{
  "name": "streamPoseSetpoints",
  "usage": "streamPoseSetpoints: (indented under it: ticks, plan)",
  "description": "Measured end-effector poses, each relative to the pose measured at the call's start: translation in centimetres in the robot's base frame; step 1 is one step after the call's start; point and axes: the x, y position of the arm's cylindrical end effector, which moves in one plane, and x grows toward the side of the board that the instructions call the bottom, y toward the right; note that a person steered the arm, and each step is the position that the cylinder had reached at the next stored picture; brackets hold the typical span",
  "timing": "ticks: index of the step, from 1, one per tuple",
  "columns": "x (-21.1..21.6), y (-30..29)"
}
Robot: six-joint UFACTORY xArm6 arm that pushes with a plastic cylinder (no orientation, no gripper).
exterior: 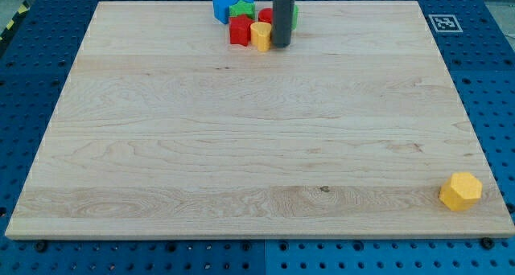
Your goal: Slide the yellow hexagon into the green circle
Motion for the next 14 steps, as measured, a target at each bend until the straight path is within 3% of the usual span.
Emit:
streamPoseSetpoints:
  ticks: [1, 3, 4, 5, 7, 9, 14]
  plan:
    - [3.6, 0.3]
    - [22.2, 1.3]
    - [30.6, 5.7]
    - [31.7, 9.5]
    - [31.5, 26.7]
    - [30.5, 25.1]
    - [23.9, 12.5]
